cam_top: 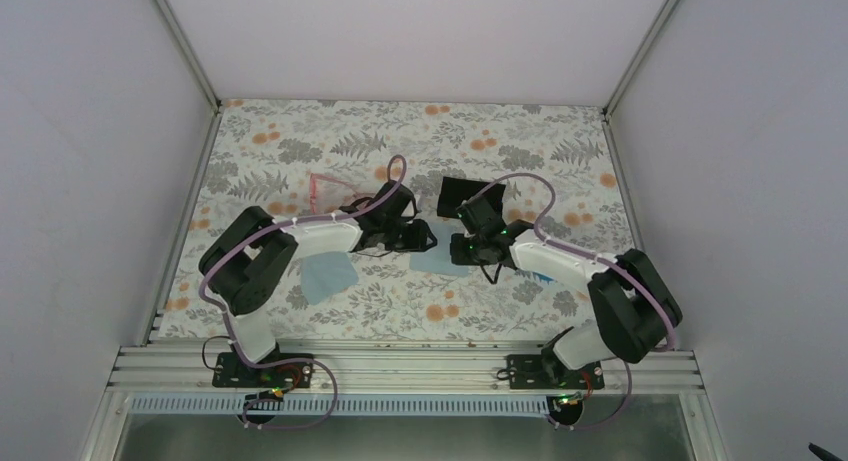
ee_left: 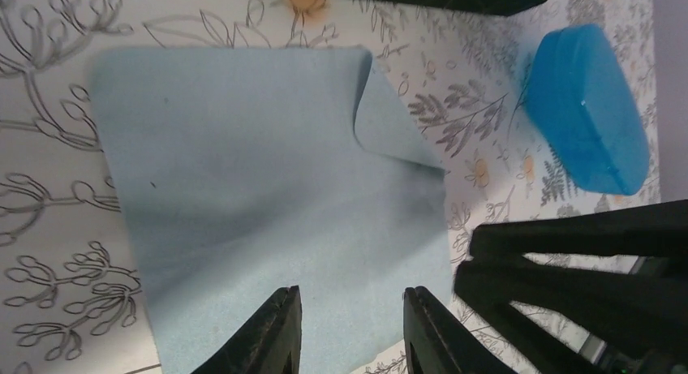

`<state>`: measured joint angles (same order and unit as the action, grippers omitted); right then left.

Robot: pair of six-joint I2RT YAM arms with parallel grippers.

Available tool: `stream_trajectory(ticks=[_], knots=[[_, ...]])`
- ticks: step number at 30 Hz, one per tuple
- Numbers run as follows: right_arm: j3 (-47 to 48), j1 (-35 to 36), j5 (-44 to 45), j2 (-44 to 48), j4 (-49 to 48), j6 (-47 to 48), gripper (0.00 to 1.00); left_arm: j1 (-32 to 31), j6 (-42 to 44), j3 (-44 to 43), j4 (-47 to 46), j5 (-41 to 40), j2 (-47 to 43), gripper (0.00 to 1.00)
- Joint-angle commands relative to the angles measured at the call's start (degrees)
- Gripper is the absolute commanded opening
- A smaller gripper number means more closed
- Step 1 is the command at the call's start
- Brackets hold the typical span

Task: Organize the sunglasses
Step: Adjust the glasses cleaning cloth at the center of the board.

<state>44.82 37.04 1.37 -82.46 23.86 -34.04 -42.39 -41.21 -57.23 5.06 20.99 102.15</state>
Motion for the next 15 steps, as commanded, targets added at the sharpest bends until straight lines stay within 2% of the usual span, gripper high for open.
stream_trajectory(ticks=[1,15], knots=[[-2.46,-0.21,-9.15,-2.56,-4.2,2.23,0.22,-1.67,-0.76,-0.72,0.25,-1.36,1.32,0.33],[-6.58,0.97,-8.79,-6.99,-6.04,-1.09,0.22,-5.21,-0.62,4.54,8.57,-6.63,1.02,0.32]])
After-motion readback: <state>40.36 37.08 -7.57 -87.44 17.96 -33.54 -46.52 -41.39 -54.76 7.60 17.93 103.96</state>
